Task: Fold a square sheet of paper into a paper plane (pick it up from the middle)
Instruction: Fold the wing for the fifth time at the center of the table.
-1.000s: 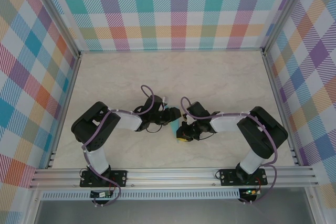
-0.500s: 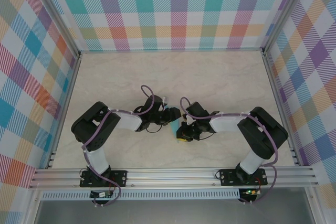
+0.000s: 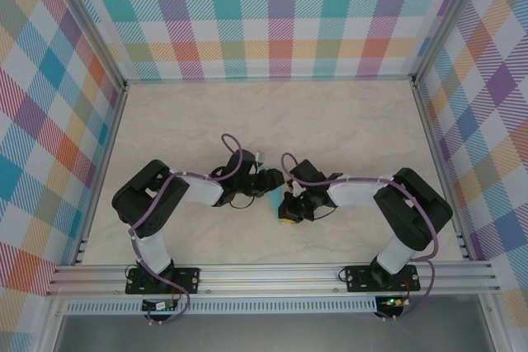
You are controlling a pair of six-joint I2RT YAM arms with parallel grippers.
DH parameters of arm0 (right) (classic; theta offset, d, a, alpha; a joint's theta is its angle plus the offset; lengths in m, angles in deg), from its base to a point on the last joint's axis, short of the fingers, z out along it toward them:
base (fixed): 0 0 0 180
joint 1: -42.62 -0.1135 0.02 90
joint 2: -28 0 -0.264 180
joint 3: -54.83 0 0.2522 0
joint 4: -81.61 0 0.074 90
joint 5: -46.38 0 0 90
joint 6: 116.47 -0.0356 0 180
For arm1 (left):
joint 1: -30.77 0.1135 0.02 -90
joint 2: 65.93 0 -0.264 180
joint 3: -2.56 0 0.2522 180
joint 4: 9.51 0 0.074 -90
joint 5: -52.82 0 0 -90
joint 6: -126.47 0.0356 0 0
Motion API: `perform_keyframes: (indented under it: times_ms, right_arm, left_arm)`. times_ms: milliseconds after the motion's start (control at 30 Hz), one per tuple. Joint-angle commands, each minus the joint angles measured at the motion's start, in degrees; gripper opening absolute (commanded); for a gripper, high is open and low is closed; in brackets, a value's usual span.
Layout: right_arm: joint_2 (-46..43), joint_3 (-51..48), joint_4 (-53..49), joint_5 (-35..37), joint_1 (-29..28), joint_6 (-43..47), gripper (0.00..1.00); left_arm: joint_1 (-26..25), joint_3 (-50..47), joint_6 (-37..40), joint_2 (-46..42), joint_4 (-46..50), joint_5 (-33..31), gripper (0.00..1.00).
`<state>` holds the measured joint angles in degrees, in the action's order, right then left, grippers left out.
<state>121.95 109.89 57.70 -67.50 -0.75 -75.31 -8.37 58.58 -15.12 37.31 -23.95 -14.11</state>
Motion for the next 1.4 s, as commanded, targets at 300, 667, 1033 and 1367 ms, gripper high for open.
perform_keyframes:
  times_ms: [300,667,1033,1367]
  right_arm:
    - [-2.94,1.47,-12.54,10.29,-4.70,-0.75,0.21]
    - [-14.17,-5.01,5.06,1.90,0.78,-4.49,0.13]
    - [-2.73,-2.85,22.75,-6.34,3.58,-9.49,0.11]
    - [1.80,-7.61,24.21,-6.21,3.22,-8.51,0.12]
  left_arm:
    - [-0.15,-0.84,0.20,1.96,5.96,-2.42,0.53]
    - [-0.14,-0.79,0.55,2.23,5.94,-2.06,0.52]
    - [-0.19,-0.25,0.46,2.77,5.88,-1.54,0.52]
    - [-0.21,-0.31,0.44,2.62,6.32,-1.94,0.52]
